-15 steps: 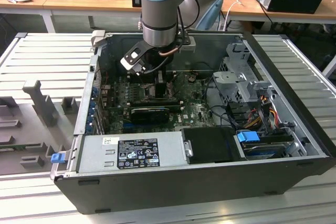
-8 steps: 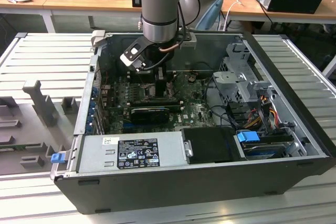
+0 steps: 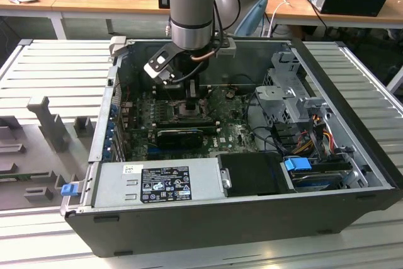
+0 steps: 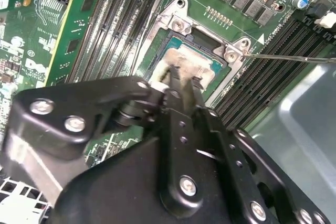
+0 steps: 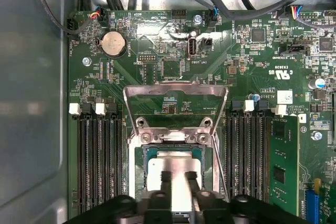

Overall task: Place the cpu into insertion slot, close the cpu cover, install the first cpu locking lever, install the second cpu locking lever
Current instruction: 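Place the cpu into insertion slot, then close the cpu cover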

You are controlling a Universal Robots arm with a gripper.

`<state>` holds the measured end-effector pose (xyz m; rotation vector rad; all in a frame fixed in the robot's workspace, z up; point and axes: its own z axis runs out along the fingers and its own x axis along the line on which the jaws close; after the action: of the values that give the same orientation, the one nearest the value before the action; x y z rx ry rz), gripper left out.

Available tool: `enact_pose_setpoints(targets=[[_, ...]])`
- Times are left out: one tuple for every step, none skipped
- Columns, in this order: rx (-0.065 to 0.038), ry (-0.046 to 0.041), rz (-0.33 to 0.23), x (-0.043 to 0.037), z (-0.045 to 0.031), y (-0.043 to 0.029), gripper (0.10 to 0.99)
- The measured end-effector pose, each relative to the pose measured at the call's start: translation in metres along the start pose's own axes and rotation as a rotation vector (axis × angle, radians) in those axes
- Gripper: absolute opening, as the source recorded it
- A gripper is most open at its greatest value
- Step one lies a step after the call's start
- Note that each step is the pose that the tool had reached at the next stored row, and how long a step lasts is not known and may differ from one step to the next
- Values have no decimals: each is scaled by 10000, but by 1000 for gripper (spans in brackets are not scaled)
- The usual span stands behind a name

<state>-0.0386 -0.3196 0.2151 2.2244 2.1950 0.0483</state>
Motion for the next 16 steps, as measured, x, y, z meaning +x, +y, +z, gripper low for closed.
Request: enact_pose_setpoints(targets=[[-1,1,0,0,-8,0,157],[-1,0,0,0,-18,1,106],[-1,1,1,0,-25,1,106],[-1,2,0,0,-31,1,106],[-1,1,0,0,-37,1,106],[-1,1,1,1,-42,1,106],[0,1,0,0,-50,2,106],[-1,1,1,1,-57,2,106],[-1,1,0,1,-87,3,106],[0,0,1,1,-102,3,106],[-2,3,2,2,-107,4,106],[0,2,0,1,-108,9,106],[7,0,2,1,-108,49,106],[6,2,2,0,-107,65,106],[7,1,3,-1,-107,75,106],[6,2,3,-3,-106,84,106]])
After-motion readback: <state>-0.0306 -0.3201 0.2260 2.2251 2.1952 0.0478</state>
